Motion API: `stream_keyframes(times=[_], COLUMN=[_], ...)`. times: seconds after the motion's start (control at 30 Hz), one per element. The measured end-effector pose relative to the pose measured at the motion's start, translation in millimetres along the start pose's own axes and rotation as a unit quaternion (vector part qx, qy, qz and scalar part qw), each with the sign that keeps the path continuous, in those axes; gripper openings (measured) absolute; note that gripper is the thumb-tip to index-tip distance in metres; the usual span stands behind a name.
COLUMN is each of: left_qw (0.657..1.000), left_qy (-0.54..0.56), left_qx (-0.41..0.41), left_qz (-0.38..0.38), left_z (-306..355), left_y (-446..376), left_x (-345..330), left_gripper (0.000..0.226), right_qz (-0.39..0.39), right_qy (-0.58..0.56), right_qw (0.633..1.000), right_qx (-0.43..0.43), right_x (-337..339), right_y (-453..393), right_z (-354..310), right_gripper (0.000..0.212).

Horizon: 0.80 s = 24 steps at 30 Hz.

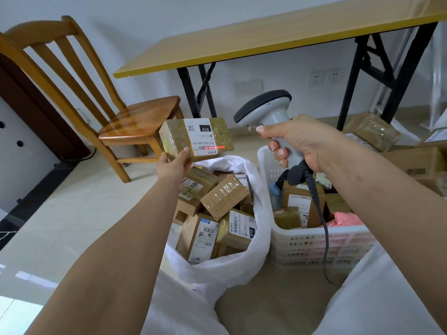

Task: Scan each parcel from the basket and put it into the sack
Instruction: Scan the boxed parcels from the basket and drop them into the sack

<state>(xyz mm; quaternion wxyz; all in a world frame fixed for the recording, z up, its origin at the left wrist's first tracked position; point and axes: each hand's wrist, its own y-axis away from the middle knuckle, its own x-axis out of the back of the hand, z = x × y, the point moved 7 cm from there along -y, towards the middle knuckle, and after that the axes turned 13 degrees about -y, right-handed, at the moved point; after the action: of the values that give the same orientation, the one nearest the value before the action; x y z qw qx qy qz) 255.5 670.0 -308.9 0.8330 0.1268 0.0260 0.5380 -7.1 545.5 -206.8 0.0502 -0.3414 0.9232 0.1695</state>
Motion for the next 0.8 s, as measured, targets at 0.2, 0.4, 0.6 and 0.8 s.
stream_keyframes(times=[0.2, 0.4, 0.6, 0.8], left_qw=[1.0, 1.0, 1.0, 0.999], left_qy=[-0.001, 0.014, 0.023, 0.019], left_qx=[0.0, 0.014, 0.013, 0.016], left_qz=[0.008, 0.008, 0.016, 0.043], left_z=[-3, -8, -10, -13], left_y=[-1, -2, -7, -12], left_x=[7, 12, 21, 33], left_gripper=[0.034, 0.034, 0.05, 0.073], right_qz=[-0.005, -0.013, -0.015, -0.011], right_qy=[0.005, 0.001, -0.004, -0.027], right_qw=[1.0, 1.0, 1.0, 0.999], right_qx=[-0.003, -0.004, -0.012, -0.017], right_x=[-6, -12, -17, -20], right_y=[-1, -4, -9, -19], right_z=[2, 4, 10, 19], right_gripper=[0.021, 0.022, 0.027, 0.026])
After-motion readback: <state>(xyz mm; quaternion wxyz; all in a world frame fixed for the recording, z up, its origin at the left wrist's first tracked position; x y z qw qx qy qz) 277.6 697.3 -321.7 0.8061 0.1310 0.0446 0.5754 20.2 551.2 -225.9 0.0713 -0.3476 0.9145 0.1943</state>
